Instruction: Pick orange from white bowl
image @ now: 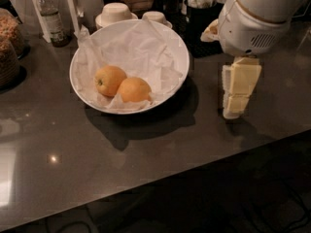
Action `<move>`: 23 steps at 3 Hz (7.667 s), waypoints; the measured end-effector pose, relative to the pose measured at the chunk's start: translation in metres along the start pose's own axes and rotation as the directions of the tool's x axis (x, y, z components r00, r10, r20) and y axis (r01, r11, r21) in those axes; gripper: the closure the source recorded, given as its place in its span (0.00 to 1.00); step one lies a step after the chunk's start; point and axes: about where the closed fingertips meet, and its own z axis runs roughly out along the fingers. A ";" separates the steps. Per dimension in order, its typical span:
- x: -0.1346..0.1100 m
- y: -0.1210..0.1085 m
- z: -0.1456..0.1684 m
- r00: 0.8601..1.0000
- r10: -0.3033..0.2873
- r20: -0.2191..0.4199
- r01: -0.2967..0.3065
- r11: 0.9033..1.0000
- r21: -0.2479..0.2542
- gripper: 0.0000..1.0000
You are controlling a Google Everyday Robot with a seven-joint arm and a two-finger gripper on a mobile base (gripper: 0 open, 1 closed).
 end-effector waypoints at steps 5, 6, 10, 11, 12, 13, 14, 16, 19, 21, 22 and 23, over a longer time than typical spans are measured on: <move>-0.145 -0.077 0.035 0.888 -0.347 0.300 0.347 0.936 0.055 0.00; -0.168 -0.082 0.044 0.857 -0.372 0.356 0.379 0.924 0.054 0.00; -0.170 -0.118 0.072 0.817 -0.348 0.459 0.332 0.936 0.119 0.00; -0.171 -0.115 0.091 0.824 -0.334 0.458 0.353 0.935 0.046 0.00; -0.171 -0.113 0.092 0.824 -0.335 0.457 0.357 0.933 0.040 0.14; -0.171 -0.113 0.092 0.824 -0.335 0.457 0.357 0.933 0.040 0.34; -0.171 -0.113 0.092 0.824 -0.335 0.457 0.357 0.933 0.040 0.57; -0.171 -0.106 0.088 0.827 -0.338 0.449 0.368 0.929 0.021 0.54; -0.164 -0.098 0.090 0.843 -0.313 0.437 0.355 0.935 -0.015 0.59; -0.158 -0.088 0.097 0.851 -0.265 0.453 0.325 0.944 -0.059 0.53; -0.159 -0.089 0.095 0.852 -0.264 0.453 0.324 0.944 -0.059 0.42; -0.150 -0.076 0.071 0.868 -0.281 0.409 0.334 0.940 -0.063 0.43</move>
Offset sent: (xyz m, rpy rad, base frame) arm 0.0598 0.0896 0.0028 0.0850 -0.0479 0.2677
